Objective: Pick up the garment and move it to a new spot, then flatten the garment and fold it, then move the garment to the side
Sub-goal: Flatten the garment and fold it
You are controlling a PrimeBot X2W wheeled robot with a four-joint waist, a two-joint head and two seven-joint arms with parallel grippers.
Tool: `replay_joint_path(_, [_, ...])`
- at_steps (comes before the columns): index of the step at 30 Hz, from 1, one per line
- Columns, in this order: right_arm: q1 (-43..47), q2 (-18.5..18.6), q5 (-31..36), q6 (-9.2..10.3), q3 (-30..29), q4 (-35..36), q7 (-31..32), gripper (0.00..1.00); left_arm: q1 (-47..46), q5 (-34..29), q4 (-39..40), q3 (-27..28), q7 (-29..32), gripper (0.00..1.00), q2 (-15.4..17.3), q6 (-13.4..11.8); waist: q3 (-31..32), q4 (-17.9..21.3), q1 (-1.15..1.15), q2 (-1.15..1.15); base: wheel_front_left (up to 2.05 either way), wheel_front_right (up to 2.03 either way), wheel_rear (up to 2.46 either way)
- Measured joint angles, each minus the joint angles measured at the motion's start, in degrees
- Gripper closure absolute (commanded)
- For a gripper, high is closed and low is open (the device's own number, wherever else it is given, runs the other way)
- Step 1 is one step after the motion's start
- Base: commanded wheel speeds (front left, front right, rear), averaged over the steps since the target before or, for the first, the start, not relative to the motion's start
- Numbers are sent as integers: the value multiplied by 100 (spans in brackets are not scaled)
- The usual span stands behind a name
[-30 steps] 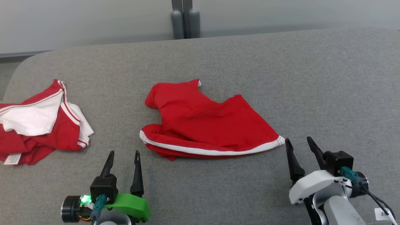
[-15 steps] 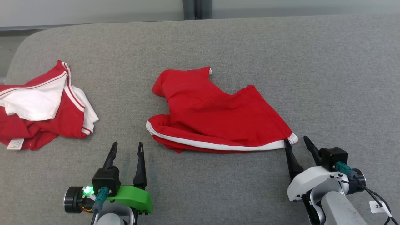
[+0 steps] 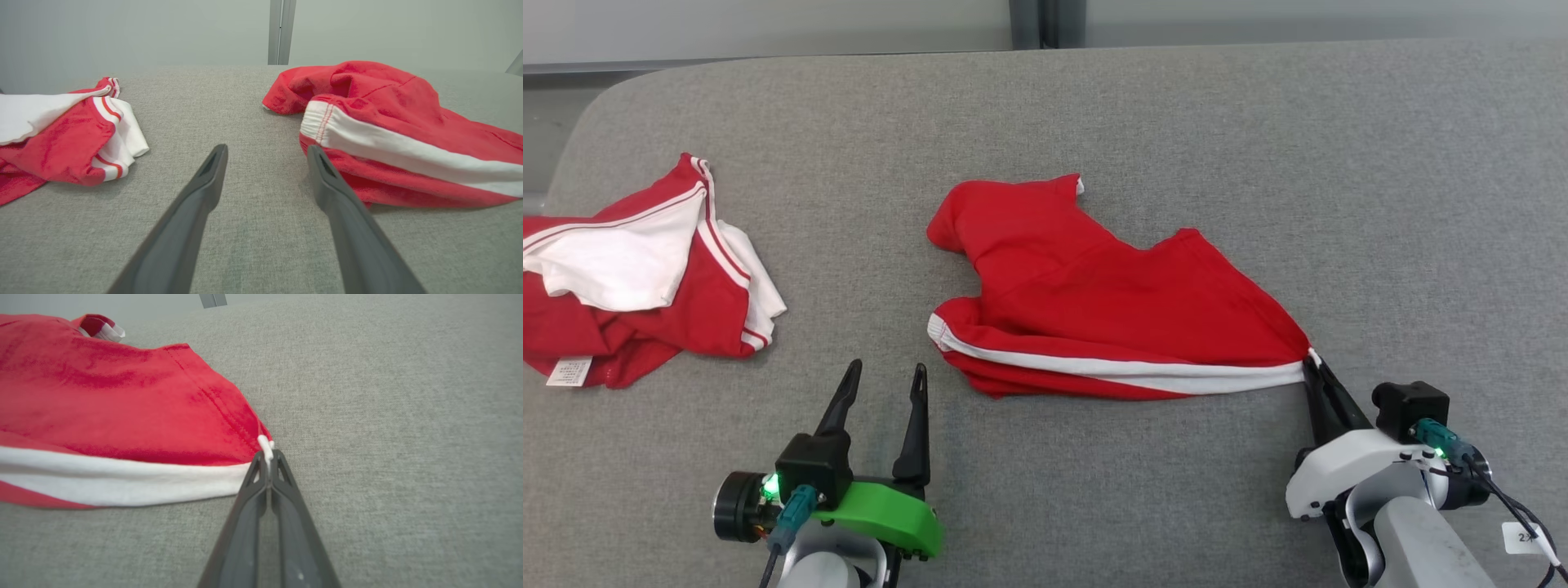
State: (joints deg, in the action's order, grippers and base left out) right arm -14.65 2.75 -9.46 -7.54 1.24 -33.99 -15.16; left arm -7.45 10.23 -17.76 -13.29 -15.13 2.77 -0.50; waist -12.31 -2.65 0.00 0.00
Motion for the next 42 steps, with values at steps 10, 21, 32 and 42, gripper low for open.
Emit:
replay_joint_path(10, [63, 5, 36, 0, -283, 69, 1, 100, 2, 744, 186, -260, 0, 0, -1, 612, 96, 139, 0, 0, 0, 0, 0])
replay_joint_path(21, [77, 5, 22, 0, -246, 71, 1, 100, -165, 1411, 20, -810, 0, 0, -2, 789, 140, 306, 0, 0, 0, 0, 0])
replay_joint_path(32, [77, 5, -46, 0, -160, 113, 1, 100, -466, 1781, -179, -875, 0, 0, 113, 789, 52, 445, 0, 0, 0, 0, 0])
replay_joint_path(42, [76, 5, -93, 0, -109, 146, 1, 100, -564, 2286, -77, -1216, 0, 0, 336, 789, 27, 462, 0, 0, 0, 0, 0])
